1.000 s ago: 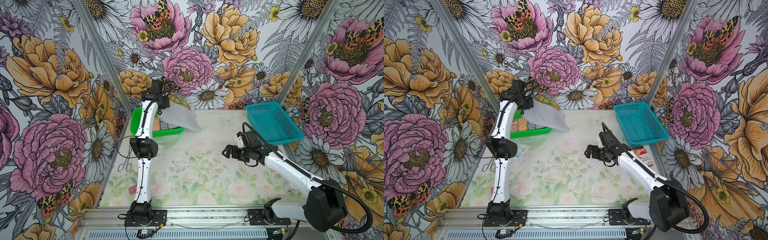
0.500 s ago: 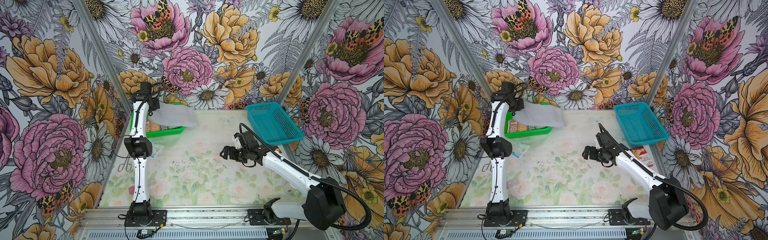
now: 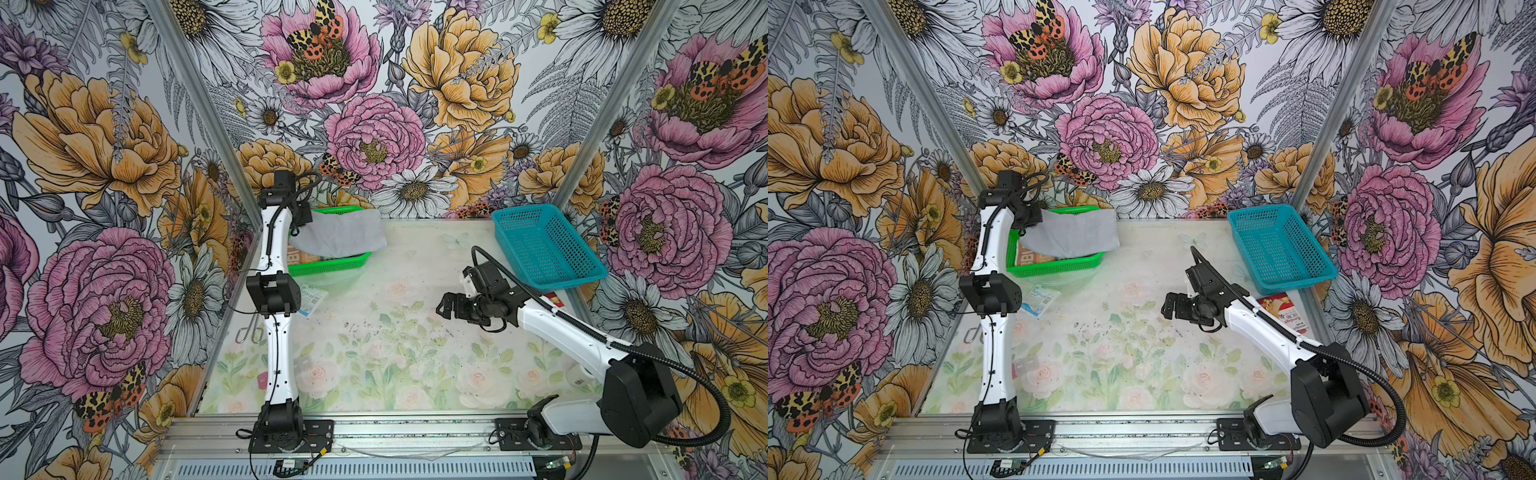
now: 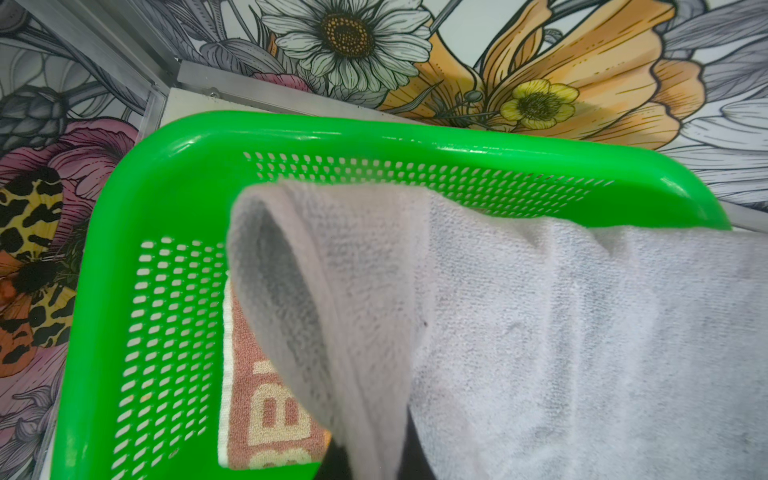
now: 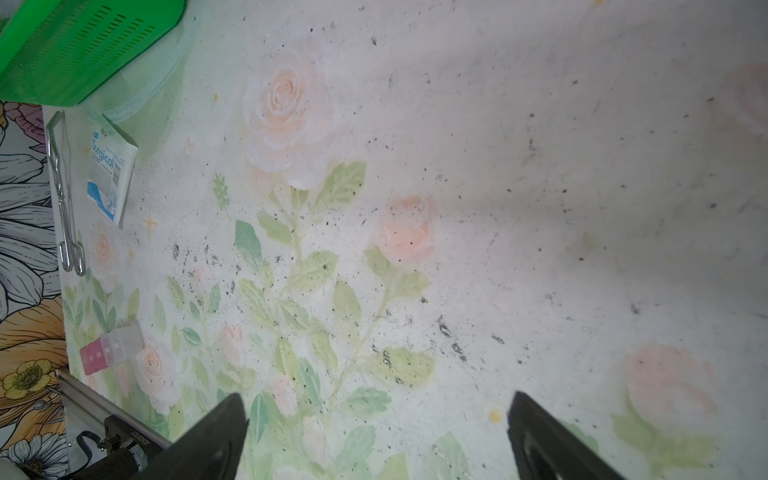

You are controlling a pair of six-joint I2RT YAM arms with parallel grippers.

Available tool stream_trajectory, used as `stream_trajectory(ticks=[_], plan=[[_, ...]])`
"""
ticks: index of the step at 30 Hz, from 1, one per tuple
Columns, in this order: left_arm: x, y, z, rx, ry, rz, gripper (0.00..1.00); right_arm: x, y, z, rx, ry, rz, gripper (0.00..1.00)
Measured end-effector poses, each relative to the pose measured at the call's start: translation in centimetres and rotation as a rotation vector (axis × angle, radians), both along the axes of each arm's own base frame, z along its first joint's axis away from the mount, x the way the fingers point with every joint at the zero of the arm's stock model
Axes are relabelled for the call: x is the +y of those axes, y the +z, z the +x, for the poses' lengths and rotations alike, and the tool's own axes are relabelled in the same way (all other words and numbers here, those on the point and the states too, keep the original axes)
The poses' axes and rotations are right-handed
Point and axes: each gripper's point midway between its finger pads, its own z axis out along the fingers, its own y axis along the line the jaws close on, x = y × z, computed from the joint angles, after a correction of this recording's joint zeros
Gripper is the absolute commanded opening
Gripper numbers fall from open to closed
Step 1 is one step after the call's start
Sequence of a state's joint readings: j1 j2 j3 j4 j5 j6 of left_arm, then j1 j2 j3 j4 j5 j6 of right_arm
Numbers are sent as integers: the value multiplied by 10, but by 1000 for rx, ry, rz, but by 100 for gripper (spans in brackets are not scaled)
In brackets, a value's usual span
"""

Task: Fold and stack the towels
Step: 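Lower the grey towel into the green basket and open the left gripper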

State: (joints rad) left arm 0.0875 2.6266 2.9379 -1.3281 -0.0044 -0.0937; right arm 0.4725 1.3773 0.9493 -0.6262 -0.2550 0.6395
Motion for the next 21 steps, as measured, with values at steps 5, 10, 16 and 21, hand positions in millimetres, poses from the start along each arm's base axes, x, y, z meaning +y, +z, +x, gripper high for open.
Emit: stream_trajectory(ticks=[5,10,16,21], plan=[[10,0,-1,3,29,26,0,4,-4,-1,12,13,-7,99],[25,0,-3,6,69,57,0,5,-8,-2,20,18,-20,99],[39,0,-5,8,97,67,40,6,-9,0,18,16,-32,99],[44,1,-6,9,119,83,55,8,-9,-1,16,24,-33,99]])
